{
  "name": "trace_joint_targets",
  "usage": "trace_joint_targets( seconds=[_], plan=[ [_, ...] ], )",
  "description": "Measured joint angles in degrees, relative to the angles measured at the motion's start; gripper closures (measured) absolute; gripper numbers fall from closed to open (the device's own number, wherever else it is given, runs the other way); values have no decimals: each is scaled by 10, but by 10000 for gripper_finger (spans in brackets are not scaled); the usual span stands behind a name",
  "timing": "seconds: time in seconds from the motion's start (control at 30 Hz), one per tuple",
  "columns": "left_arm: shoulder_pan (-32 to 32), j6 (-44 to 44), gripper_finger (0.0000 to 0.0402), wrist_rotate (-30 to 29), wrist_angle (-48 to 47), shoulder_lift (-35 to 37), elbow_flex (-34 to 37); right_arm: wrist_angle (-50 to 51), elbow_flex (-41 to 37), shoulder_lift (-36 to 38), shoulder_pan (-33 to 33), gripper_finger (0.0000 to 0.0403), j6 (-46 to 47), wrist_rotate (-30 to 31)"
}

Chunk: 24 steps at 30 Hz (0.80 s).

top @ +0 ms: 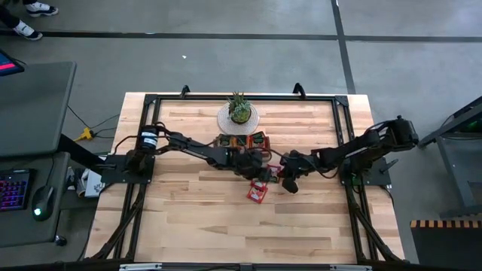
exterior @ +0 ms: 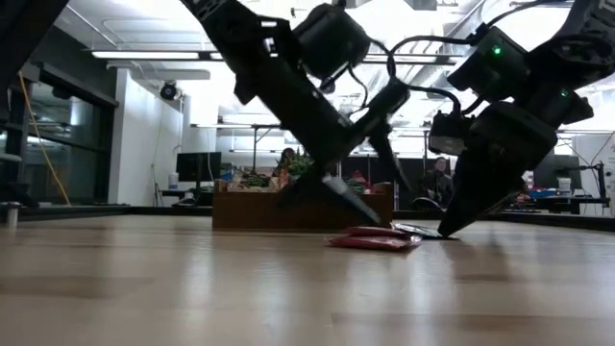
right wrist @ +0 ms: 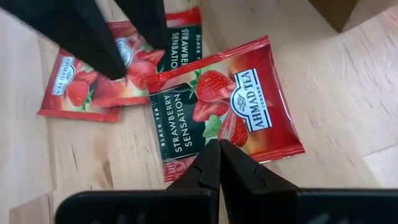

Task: Pick & Place Tea
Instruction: Put the top red tea bag into the right section of the wooden organizer

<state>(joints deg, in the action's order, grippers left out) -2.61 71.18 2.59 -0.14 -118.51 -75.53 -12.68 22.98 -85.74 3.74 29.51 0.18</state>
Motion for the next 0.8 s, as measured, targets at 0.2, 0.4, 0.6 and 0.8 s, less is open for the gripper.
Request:
trace_joint_targets(
  seconds=[0.2, 0.4, 0.6, 0.8],
  plan=[
    [0, 0, 189, -16, 3, 3, -6, -32, -10, 0, 0, 403, 18, -5],
    [0, 1, 189, -29, 0, 3, -6, -43, -11, -1, 0, 403, 20, -9],
    [0, 22, 189, -17, 9, -17, -7, -49, -11, -2, 0, 403, 22, -18],
    [0, 26, 189, 12, 5, -18, -6, -67, -11, -2, 0, 403, 27, -21]
  ],
)
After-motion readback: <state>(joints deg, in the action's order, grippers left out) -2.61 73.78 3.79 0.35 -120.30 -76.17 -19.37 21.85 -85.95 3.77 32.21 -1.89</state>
